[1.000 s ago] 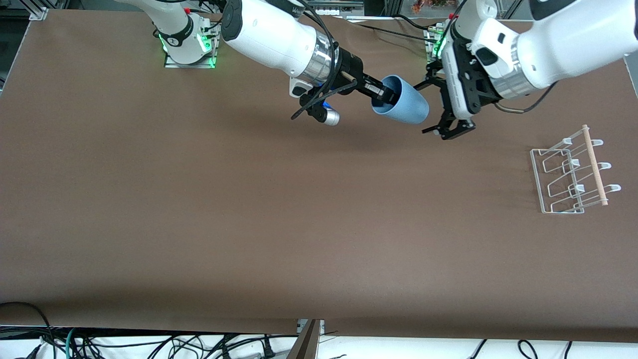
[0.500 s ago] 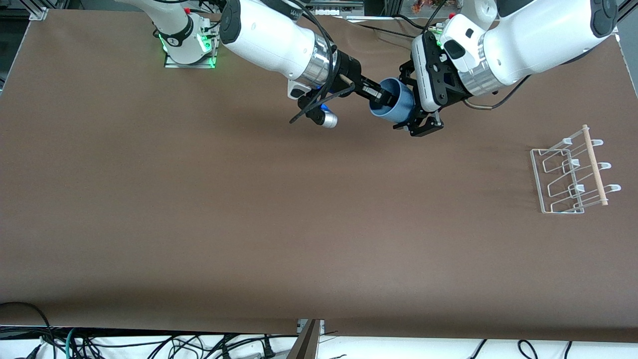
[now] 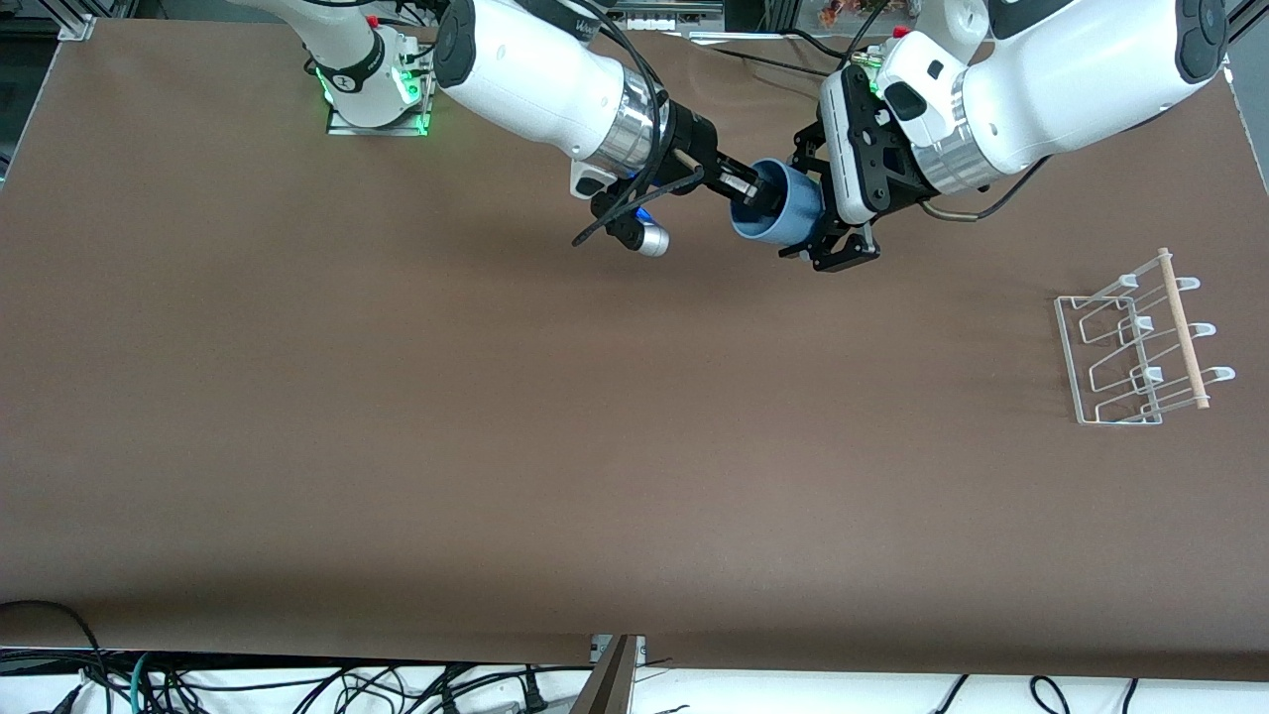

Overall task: Transfer cup to left arm and place on rack
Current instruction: 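Open the right gripper and withdraw while the left gripper carries the cup, then lower the cup into the wire rack with the left gripper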

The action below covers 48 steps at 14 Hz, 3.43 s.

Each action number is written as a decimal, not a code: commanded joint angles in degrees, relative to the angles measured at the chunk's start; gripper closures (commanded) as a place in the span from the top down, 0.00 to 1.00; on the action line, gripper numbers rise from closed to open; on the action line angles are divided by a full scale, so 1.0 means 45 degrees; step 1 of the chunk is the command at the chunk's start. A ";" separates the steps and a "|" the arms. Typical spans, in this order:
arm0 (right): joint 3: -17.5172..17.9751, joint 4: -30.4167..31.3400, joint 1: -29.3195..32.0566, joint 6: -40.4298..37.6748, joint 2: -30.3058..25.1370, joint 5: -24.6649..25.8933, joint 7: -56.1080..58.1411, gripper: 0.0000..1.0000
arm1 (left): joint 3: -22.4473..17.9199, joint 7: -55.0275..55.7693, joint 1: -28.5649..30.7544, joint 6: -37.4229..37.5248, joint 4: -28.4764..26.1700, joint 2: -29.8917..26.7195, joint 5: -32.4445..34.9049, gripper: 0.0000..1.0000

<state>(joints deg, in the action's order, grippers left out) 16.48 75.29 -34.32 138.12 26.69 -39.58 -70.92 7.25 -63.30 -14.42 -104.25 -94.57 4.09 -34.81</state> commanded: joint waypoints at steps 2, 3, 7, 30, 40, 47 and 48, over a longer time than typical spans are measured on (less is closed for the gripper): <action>0.0031 -0.0286 0.0185 -0.0303 -0.0479 -0.0248 0.0057 0.98 | -0.0147 -0.0290 0.0411 0.0898 0.0117 0.0088 -0.0155 0.01; 0.0030 -0.0286 0.0301 -0.0555 -0.0616 -0.0248 0.0077 0.98 | -0.0167 -0.0174 0.0702 0.1539 0.0156 0.0029 -0.0155 0.01; -0.0028 -0.0286 0.1704 -0.2914 -0.1300 -0.0248 0.0135 0.99 | -0.0245 -0.0114 0.1777 0.4002 0.0234 -0.0010 0.1615 0.01; -0.4195 0.6465 0.6116 -0.9176 -0.7587 0.6503 1.1402 0.99 | -0.0323 0.1973 0.4101 0.4869 -0.1052 0.4286 2.1267 0.00; -0.3427 0.6473 0.6904 -0.9814 -0.7376 0.8327 1.5468 0.99 | -0.0245 0.5586 0.4103 0.2621 -0.2831 0.5047 2.4705 0.00; -0.3446 0.6433 0.6904 -0.9854 -0.7356 0.8327 1.5467 0.99 | -0.0264 0.6311 0.4260 0.1936 -0.3555 0.5029 2.5528 0.00; -0.3446 0.6433 0.6904 -0.9874 -0.7356 0.8327 1.5487 0.99 | -0.0284 0.6331 0.4241 0.1936 -0.3535 0.5029 2.5567 0.00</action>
<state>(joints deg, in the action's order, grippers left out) 0.08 104.78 -4.29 94.85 -6.04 -2.95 -2.10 6.01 -35.64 4.44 -94.71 -109.81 27.68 78.28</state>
